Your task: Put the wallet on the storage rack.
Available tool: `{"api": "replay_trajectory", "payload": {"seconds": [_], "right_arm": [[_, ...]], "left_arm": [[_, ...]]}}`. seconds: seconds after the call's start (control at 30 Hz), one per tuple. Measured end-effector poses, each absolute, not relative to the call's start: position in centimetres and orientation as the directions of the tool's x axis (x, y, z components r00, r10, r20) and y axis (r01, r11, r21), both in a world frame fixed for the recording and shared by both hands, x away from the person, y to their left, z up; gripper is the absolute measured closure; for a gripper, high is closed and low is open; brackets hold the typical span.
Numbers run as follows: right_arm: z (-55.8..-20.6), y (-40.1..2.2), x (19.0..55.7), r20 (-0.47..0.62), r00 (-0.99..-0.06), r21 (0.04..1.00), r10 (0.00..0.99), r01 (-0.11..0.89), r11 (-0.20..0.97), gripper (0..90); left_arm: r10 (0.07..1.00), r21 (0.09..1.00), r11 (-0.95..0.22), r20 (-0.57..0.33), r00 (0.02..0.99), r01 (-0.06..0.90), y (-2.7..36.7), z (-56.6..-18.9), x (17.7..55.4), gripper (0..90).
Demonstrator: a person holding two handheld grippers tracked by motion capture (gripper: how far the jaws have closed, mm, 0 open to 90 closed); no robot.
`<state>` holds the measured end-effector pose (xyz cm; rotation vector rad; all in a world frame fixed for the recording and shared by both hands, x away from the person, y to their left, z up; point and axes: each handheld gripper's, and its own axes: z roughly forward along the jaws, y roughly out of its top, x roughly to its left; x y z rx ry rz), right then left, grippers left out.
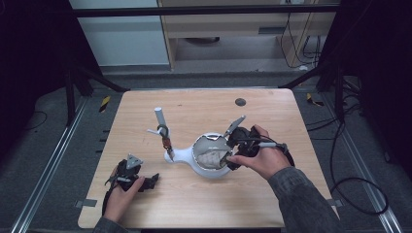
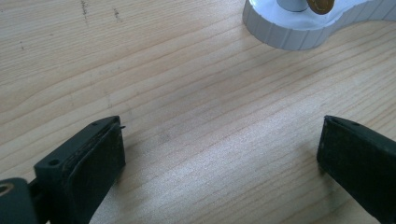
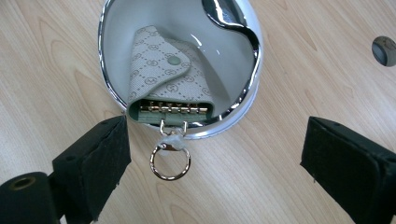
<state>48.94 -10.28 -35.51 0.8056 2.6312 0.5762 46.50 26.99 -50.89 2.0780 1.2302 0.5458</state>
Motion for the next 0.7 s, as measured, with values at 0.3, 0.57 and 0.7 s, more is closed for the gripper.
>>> {"api": "replay_trajectory", "payload": {"seconds": [0.3,0.57,0.7], "right_arm": [[-35.8,-12.4,48.9,-0.173,-0.757,0.527,0.63,0.469,0.708,6.2],[-36.5,-14.1,48.9,-0.157,-0.731,0.578,0.664,0.477,0.662,5.5],[-36.9,-14.9,49.0,-0.153,-0.715,0.6,0.682,0.481,0.639,6.0]], "left_arm": [[0.882,0.715,-0.344,0.023,0.471,0.609,27.0,-50.9,46.5,0.3],[0.883,0.715,-0.343,0.023,0.469,0.61,27.0,-50.9,46.5,0.3],[0.883,0.714,-0.343,0.023,0.469,0.61,27.0,-50.9,46.5,0.3]]}}
